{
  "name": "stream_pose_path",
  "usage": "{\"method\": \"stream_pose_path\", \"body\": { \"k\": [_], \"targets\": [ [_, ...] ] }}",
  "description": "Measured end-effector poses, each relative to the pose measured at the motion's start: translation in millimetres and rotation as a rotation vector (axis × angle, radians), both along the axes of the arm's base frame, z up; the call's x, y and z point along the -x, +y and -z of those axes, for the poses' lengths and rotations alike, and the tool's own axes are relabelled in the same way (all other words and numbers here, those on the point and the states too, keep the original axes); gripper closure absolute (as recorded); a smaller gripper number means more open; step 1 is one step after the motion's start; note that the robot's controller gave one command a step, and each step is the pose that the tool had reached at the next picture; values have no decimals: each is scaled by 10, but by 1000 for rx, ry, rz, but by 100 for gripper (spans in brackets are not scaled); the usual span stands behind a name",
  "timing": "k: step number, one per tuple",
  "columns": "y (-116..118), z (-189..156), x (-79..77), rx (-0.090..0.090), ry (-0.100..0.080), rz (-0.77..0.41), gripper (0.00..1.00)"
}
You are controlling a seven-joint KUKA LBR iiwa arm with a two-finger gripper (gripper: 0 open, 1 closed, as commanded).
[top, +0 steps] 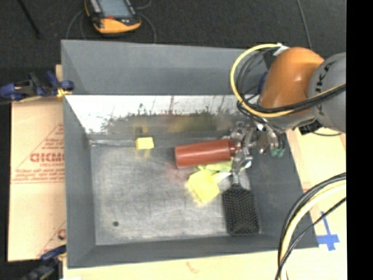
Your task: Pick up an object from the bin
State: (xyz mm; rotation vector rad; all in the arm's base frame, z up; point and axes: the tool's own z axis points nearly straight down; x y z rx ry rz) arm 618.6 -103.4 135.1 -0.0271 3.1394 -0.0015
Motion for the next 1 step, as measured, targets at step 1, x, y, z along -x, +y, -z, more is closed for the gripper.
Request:
{"method": "stream_pose_path", "body": {
  "k": [1],
  "targets": [
    [-4, -103, -13, 1, -5, 0, 100]
  ]
}}
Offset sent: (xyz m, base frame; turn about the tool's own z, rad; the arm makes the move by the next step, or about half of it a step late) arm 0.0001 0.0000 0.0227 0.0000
